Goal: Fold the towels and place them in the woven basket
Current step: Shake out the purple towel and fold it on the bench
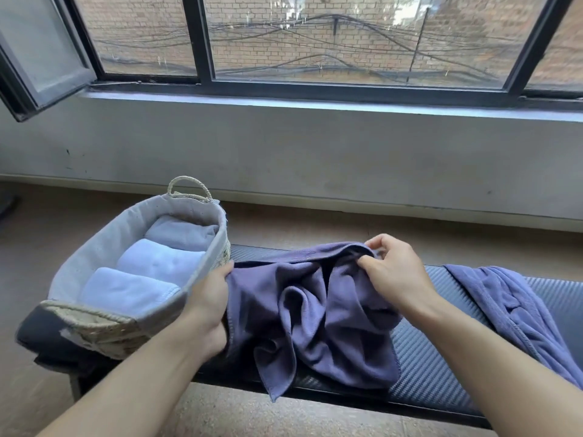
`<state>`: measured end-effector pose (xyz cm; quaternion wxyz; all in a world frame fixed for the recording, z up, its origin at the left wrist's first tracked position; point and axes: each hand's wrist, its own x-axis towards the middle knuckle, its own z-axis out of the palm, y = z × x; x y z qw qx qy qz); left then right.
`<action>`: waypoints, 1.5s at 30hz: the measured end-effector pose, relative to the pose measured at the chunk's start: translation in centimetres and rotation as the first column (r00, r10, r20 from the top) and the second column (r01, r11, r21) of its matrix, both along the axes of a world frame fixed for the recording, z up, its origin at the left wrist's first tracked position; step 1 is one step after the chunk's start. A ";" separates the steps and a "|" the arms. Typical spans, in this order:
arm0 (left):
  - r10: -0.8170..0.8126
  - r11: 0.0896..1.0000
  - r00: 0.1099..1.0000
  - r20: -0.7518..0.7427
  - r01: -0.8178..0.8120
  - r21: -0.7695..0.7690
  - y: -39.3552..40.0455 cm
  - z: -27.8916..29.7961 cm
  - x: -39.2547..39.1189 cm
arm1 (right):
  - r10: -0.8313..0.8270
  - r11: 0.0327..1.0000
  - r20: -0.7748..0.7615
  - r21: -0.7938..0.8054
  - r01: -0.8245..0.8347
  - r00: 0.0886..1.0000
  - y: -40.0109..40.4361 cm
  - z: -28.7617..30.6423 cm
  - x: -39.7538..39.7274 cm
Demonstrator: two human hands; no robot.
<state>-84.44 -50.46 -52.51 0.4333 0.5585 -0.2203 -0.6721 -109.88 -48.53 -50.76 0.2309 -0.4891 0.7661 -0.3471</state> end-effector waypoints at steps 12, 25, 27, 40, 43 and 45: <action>-0.250 0.968 0.967 -0.055 0.249 -0.031 0.4 1.1 -0.7 | -0.219 0.976 0.799 0.174 0.134 0.561 0.1 0.2 1.3; 0.068 0.955 0.993 -0.096 -0.037 0.295 -0.8 -1.1 1.2 | -0.404 0.900 0.817 0.274 0.340 0.411 -0.8 -0.6 -0.3; 0.045 0.967 0.989 -0.138 -0.008 0.253 -0.8 -0.9 1.0 | -0.408 0.902 0.821 0.295 0.316 0.399 -0.9 -1.1 -0.6; -0.328 0.886 0.927 0.183 0.369 -0.280 2.4 0.2 -1.7 | 0.231 0.923 0.610 0.108 -0.368 0.758 2.3 0.7 3.4; -0.330 0.897 0.937 0.116 0.350 -0.270 3.1 -0.1 -2.3 | 0.295 0.904 0.587 0.083 -0.419 0.754 2.7 0.2 4.7; -0.300 0.917 0.952 0.059 0.305 -0.258 3.2 -0.1 -2.5 | 0.316 0.892 0.590 0.081 -0.444 0.743 2.9 -0.1 5.5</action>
